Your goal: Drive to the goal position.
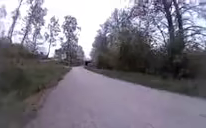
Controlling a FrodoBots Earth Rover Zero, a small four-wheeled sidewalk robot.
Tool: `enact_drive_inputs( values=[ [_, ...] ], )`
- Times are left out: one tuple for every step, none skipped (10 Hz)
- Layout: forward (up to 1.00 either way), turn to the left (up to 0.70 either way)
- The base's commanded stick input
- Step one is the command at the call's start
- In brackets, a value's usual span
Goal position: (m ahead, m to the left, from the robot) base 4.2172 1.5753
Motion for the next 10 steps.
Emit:
enact_drive_inputs(
  values=[
    [1.0,-0.01],
    [1.0,0.0],
    [1.0,0.0],
    [1.0,0.0],
    [1.0,0.0],
    [1.0,0.0],
    [1.0,0.0],
    [1.0,0.0],
    [1.0,0.0],
    [1.0,0.4]
  ],
)
